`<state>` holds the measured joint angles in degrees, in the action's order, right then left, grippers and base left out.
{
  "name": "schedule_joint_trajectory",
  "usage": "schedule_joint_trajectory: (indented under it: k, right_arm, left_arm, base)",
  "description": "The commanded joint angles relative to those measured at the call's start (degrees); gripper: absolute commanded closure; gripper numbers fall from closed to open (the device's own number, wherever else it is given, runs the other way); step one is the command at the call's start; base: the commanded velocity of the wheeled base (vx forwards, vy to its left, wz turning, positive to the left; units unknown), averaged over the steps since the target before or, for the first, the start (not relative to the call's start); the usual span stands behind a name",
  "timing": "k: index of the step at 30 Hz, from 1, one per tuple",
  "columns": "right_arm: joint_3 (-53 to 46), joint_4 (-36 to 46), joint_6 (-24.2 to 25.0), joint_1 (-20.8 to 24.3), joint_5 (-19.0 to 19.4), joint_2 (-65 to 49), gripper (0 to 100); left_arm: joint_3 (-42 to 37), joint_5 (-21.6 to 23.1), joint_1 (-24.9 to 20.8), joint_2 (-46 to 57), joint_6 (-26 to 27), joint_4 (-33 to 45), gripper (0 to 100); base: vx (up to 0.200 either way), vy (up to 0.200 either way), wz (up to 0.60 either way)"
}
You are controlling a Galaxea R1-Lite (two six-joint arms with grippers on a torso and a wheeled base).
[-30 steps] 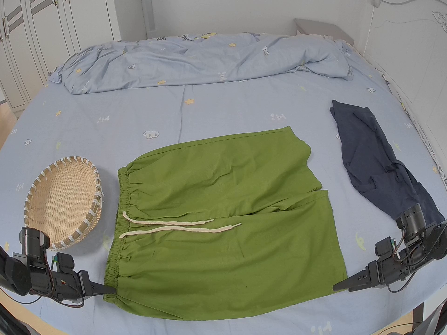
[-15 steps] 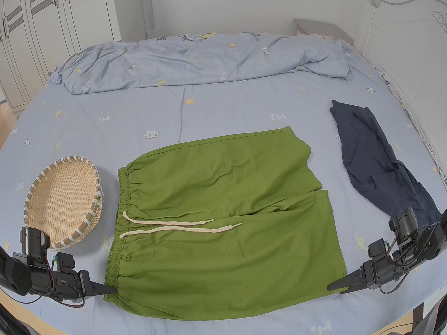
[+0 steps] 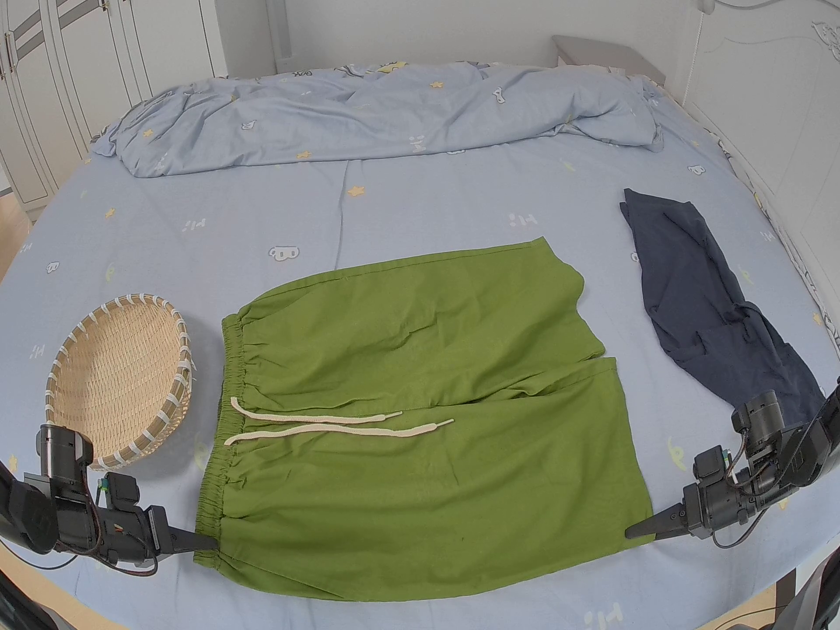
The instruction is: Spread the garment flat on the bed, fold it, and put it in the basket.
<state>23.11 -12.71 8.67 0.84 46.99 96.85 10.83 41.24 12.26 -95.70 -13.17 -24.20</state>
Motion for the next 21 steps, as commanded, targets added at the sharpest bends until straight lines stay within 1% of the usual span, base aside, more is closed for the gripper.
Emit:
schedule_joint_trajectory:
  k: [1,10,11,13,17,21]
  right_arm:
    - [-0.2,0.1,0.0,-0.4,0.2,0.4,100]
    - [-1.9,0.2,-1.0,-3.2,0.3,0.0,100]
    - [-3.0,0.3,-2.3,-3.5,0.3,-1.0,100]
    - [-4.0,1.0,-2.8,-3.3,0.2,-2.9,100]
    - [-4.8,7.4,-3.0,-2.3,0.2,-7.6,100]
    - [-6.0,11.6,-3.1,-0.9,0.2,-9.7,100]
  left_arm:
    - [0.0,0.0,0.1,0.0,0.0,-0.1,100]
    - [-0.3,-0.1,0.4,0.3,-0.1,-0.1,100]
    - [-0.8,-0.1,0.5,0.9,-0.1,-0.1,100]
    - [-1.8,-0.1,0.9,2.1,-0.1,-0.1,100]
    - [-4.7,-0.2,2.6,4.9,0.1,0.1,100]
    - [-7.0,-0.2,6.1,5.5,0.9,0.1,100]
  base:
    - [0.0,0.0,0.0]
    - [0.0,0.0,0.0]
    - [0.0,0.0,0.0]
    - [0.0,0.0,0.0]
    - [0.0,0.0,0.0]
    - [0.0,0.0,0.0]
